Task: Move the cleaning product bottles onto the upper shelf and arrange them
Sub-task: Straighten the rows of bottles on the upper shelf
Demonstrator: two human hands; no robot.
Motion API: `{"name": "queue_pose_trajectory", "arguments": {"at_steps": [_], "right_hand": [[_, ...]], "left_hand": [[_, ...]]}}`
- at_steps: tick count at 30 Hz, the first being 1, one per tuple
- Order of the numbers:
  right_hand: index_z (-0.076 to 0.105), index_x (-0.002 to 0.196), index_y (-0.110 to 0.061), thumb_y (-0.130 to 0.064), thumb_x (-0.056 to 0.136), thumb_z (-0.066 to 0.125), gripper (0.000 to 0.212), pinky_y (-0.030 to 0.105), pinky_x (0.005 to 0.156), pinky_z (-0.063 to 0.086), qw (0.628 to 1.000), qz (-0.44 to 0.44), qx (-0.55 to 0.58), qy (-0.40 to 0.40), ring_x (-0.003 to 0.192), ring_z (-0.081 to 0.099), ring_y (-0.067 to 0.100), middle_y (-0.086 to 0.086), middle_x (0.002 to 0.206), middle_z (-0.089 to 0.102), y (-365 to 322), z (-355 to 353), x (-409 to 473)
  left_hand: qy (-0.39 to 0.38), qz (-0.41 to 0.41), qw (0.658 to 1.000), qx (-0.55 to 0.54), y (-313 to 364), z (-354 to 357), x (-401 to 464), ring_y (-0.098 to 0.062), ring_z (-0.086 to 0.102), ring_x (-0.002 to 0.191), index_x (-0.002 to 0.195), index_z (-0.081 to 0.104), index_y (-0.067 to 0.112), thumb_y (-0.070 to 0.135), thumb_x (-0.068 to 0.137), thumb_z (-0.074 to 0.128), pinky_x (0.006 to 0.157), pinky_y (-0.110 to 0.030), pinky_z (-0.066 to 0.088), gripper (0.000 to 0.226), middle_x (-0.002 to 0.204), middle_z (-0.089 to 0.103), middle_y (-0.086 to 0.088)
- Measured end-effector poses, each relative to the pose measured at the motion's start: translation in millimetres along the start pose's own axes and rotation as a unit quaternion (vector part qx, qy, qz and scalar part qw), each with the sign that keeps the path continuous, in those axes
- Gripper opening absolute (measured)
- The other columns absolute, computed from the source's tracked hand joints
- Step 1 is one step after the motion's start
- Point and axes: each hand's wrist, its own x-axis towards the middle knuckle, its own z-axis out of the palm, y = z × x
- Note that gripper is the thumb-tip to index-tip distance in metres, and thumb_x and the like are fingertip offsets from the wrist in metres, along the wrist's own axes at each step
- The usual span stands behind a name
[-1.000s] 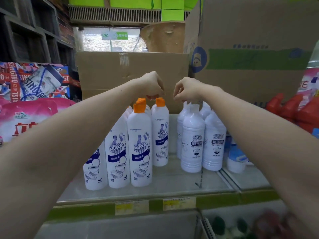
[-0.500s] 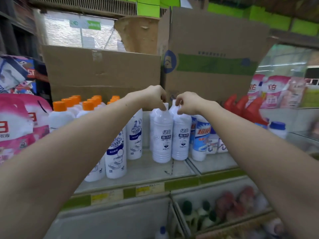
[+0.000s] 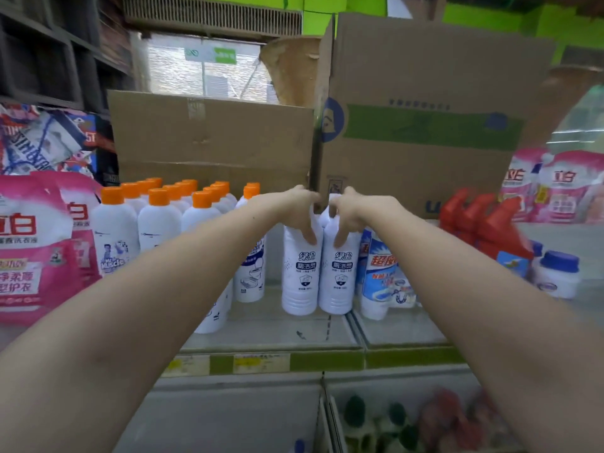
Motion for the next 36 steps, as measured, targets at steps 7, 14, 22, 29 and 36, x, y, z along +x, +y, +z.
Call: {"name": "queue_pose_trajectory", "arguments": {"at_steps": [7,14,22,29,36], "right_hand": [[0.042,0.141,-0.025,-0.033,0.066,0.095,0.092,0.053,0.094,0.052,0.998,-0.050,0.015,0.042,0.120,0.053,0.036,0.010,0.150,0.017,10.1,22.9,4.2],[0.046,0.140,-0.015,-0.027,0.070,0.093,0.084,0.046,0.086,0.047,0.992,-0.051,0.007,0.118,0.130,0.041,0.037,0.013,0.149,0.021,9.2,40.0,3.8],[0.044,0.137,-0.019,-0.014,0.078,0.082,0.070,0.040,0.087,0.041,0.968,-0.076,0.060,0.229,0.128,0.037,0.040,0.015,0.162,0.002,15.2,81.4,-11.6],[0.030,0.151,-0.019,0.005,0.083,0.066,0.081,0.043,0.105,0.039,0.955,-0.041,0.045,0.289,0.129,0.034,0.041,0.026,0.164,-0.015,0.0,108.1,-19.1],[0.028,0.151,-0.017,0.010,0.081,0.063,0.083,0.044,0.109,0.037,0.957,-0.023,0.052,0.284,0.129,0.036,0.042,0.027,0.163,-0.016,-7.6,106.8,-22.8]], "left_hand": [[0.019,-0.054,0.998,0.035,14.9,31.4,13.5,-0.027,0.058,0.095,0.137,0.042,0.025,0.032,0.058,0.097,0.083,-0.036,0.054,0.096,0.138,0.019,-0.006],[0.075,-0.065,0.995,0.009,11.0,46.3,7.4,-0.028,0.057,0.086,0.130,0.047,0.021,0.024,0.059,0.096,0.077,-0.035,0.055,0.086,0.134,0.022,-0.006],[0.132,-0.073,0.988,-0.021,15.5,87.6,-23.7,-0.044,0.045,0.126,0.154,0.019,0.033,0.017,0.070,0.089,0.095,-0.048,0.052,0.111,0.162,-0.012,-0.018],[0.207,-0.056,0.977,-0.023,15.4,122.5,-29.4,-0.036,0.050,0.094,0.148,0.005,0.043,-0.005,0.066,0.081,0.071,-0.047,0.057,0.121,0.155,0.004,-0.017],[0.198,-0.069,0.978,0.010,18.1,118.1,-24.8,-0.035,0.049,0.095,0.152,0.012,0.033,0.001,0.067,0.085,0.065,-0.040,0.052,0.117,0.147,0.014,-0.020]]}}
